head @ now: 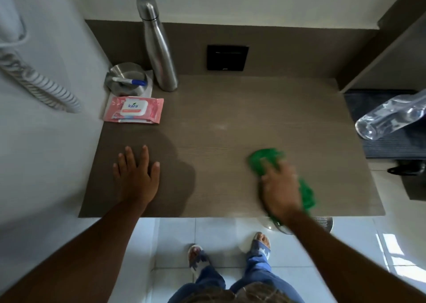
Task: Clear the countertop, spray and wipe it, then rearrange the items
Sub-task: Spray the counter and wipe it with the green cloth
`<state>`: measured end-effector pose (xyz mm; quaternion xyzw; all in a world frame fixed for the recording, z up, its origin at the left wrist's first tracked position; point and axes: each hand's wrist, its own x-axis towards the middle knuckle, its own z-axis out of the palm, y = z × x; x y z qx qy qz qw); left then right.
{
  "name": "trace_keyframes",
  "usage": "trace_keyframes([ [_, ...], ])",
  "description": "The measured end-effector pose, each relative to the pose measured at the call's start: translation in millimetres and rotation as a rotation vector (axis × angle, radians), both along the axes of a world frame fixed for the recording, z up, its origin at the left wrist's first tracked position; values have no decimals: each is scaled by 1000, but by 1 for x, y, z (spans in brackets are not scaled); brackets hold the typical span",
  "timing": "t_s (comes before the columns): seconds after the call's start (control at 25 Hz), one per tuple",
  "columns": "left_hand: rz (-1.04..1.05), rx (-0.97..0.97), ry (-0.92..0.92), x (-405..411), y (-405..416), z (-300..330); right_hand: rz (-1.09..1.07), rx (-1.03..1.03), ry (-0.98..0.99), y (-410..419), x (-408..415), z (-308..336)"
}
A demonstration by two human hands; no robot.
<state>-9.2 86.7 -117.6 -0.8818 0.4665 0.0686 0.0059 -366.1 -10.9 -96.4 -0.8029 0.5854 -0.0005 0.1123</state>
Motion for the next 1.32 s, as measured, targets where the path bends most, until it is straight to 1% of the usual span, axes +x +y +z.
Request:
trace_keyframes([
  [0.08,8,41,64,0,-1,5,407,14,19,69,70,-7],
  [0.12,9,43,99,-1,1,11,525,4,-26,94,96,-6],
  [0.2,-19,-53,180,-2,6,23,634,29,-95,109,127,1],
  [0.24,-71,-132,215,-6,11,31,678,37,-89,106,129,4],
  [0.28,-165,-200,237,-14,17,37,695,28,-77,102,124,6],
  [0.36,-353,-234,236,-31,28,42,644,0,-57,98,101,9],
  [0.4,-406,-193,205,-39,31,42,581,-7,-50,98,86,10],
  [0.48,-405,-50,147,-54,33,45,434,7,-7,101,56,11],
  [0.52,-380,-29,158,-60,33,48,379,19,12,104,44,14],
  [0.56,-363,-58,208,-67,33,52,341,42,22,106,38,17],
  [0.64,-395,-148,424,-83,30,73,285,101,-36,106,38,24],
  [0.68,-454,-142,523,-92,28,88,256,141,-110,103,41,27],
  [0.72,-546,-103,571,-101,23,105,224,222,-216,99,41,34],
  [0.76,-637,-58,600,-109,17,122,182,384,-388,91,40,45],
  [0.8,-696,-41,641,-116,8,141,139,592,-613,82,36,55],
  [0.84,-715,-66,703,-124,-2,159,109,783,-807,72,25,64],
  [0.88,-691,-109,783,-130,-14,175,89,934,-904,63,13,74],
  [0.92,-639,-145,872,-138,-29,188,69,1023,-942,55,-3,83],
  [0.96,-560,-173,963,-146,-43,196,32,1068,-996,47,-19,89],
  [1.0,-463,-193,1050,-155,-56,199,-39,1095,-1075,40,-37,93],
  [1.08,-262,-201,1197,-180,-77,194,-233,1135,-1291,22,-79,95],
  [1.16,-78,-146,1326,-224,-96,183,-371,1118,-1459,-2,-134,97],
  [1.24,106,-77,1448,-279,-118,172,-439,1116,-1518,-28,-194,98],
  [1.32,246,-1,1523,-341,-144,160,-436,1132,-1488,-53,-261,95],
])
